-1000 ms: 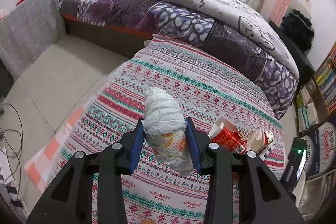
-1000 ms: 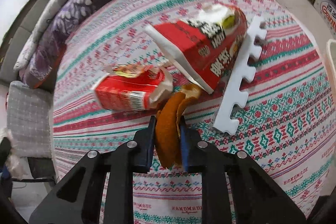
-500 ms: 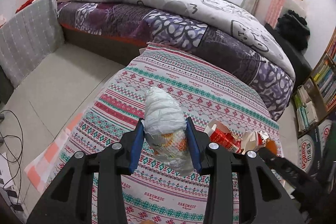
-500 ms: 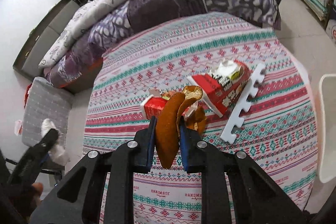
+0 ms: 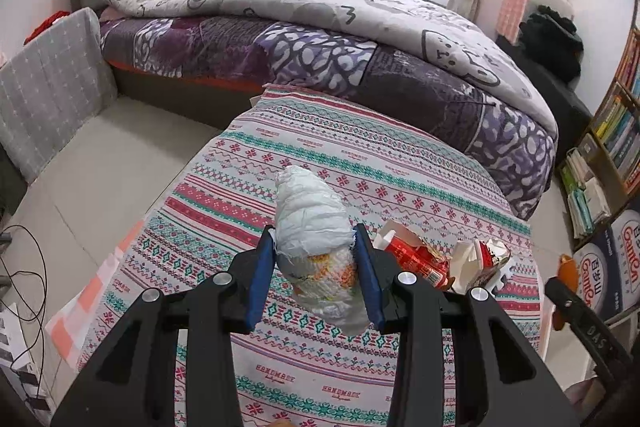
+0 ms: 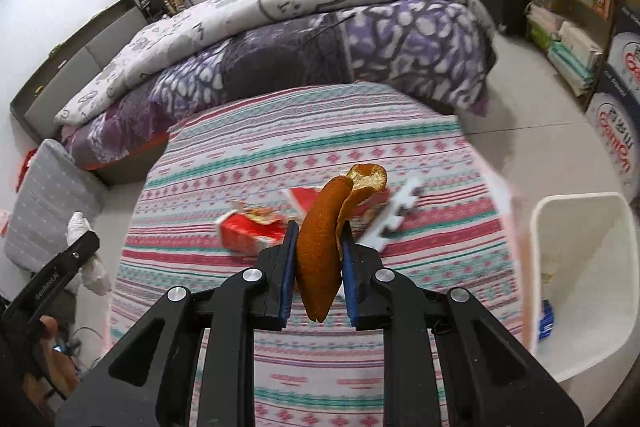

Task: Collect trash
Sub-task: 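Carry the orange bread stick to the wastebasket and open the right tool while the left tool holds the diaper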

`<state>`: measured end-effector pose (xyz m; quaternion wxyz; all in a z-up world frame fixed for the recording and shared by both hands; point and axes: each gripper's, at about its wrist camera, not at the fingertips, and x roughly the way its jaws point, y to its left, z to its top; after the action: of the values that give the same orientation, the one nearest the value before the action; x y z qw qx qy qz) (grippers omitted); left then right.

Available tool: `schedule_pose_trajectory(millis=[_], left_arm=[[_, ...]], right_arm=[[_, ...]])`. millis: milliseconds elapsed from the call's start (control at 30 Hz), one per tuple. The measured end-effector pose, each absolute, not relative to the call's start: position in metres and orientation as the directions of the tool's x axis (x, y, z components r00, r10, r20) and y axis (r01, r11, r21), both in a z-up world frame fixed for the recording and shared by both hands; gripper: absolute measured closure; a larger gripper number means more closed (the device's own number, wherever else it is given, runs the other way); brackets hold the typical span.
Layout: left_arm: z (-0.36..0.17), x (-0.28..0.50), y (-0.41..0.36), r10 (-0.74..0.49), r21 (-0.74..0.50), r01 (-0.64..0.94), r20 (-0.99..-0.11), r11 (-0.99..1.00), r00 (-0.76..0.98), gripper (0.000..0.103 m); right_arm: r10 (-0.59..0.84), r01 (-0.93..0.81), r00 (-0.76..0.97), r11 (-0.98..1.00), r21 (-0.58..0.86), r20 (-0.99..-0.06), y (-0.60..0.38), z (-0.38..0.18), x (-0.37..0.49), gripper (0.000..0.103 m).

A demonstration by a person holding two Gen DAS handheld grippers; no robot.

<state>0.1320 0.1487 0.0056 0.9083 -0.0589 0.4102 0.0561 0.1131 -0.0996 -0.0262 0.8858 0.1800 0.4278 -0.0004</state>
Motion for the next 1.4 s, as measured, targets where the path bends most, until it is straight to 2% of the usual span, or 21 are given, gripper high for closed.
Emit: schedule_pose_trajectory(millis=[433,1033,1400], left_arm=[[0.000,0.127,0.106,0.053,-0.016,-0.095,-0.731,0.995,0.680,0.064],[0.006,0.114,0.021,-0.018,0.023,0.048,-0.696,0.999,0.718,0.064],[0.004,0.098,-0.035,-0.081,0.054,0.162,-0.690,0.985,0.719,0.064]], right_arm=[[0.044,0.255,0.675,0.923,0.289,-0.736,-0.157,-0.036,0.094,0.083],[-0.082,0.322,0.710,0.921,0.220,-0.699,-0.208,-0.025,0.063,0.083],[-0.149,0.444,0.669,0.866,0.231,-0.728,-0.263,-0.029,0.040,0.083]])
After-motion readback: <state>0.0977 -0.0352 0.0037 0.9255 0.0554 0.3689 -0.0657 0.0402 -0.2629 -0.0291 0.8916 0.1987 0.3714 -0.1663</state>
